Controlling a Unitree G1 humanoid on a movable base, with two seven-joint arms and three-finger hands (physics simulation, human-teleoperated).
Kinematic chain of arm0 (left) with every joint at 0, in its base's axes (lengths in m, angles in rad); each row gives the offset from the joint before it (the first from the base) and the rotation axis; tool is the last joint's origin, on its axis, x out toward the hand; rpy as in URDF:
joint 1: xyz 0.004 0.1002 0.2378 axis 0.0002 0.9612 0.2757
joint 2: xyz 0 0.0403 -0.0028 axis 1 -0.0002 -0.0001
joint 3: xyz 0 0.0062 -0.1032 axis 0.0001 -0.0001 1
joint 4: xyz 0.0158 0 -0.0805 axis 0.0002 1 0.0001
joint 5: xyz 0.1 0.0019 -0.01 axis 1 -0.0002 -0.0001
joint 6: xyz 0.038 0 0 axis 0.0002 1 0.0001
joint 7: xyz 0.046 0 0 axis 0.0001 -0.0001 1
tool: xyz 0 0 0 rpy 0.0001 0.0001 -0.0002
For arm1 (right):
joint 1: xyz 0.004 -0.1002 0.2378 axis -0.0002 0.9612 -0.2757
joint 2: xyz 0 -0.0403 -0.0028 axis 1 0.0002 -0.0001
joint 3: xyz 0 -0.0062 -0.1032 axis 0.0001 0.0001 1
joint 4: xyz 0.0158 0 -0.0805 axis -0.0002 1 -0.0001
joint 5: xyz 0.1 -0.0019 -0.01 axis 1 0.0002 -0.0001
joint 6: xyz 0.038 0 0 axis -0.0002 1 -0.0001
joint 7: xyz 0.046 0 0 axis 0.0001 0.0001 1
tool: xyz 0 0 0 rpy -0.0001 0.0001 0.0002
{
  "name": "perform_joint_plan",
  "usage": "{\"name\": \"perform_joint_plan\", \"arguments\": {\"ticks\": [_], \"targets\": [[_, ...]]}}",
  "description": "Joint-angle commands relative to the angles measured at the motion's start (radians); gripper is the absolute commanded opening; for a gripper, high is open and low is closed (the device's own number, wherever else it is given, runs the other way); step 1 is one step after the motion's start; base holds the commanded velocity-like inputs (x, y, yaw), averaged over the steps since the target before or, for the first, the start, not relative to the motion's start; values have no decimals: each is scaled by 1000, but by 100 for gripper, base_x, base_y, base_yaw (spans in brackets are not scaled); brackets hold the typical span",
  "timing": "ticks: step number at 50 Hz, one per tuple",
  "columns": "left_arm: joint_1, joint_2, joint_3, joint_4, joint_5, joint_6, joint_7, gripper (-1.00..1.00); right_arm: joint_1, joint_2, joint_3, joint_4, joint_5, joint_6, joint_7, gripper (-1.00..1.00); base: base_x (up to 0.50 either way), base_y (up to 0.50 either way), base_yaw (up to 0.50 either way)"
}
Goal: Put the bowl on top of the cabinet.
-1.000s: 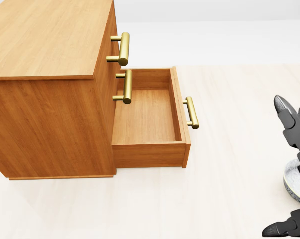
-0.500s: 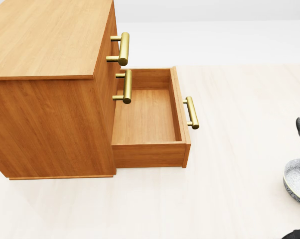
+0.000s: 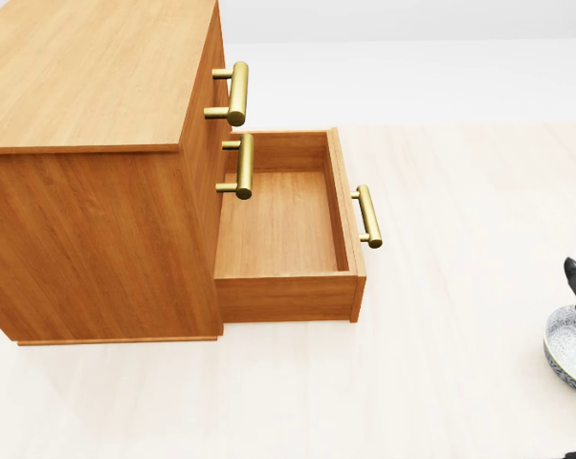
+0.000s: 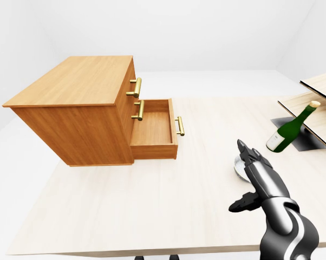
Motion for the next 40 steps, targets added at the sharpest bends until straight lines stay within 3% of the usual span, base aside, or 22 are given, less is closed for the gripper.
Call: {"name": "perform_joint_plan", "arguments": {"ticks": [1,23,29,40], "targets": [[-1,0,1,-3,2,0,0,100,10,-10,-7,128,33,0,0,98,0,0,0],[-1,-6,-7,2,14,0,-6,100,5,-17,1,143,54,0,0,98,0,0,0],[-4,-1,-2,1,3,0,2,100,-23,-72,-50,269,120,0,0,98,0,0,0],[2,-20,-25,9,44,0,-26,100,-67,-173,-62,465,181,0,0,98,0,0,0]]}}
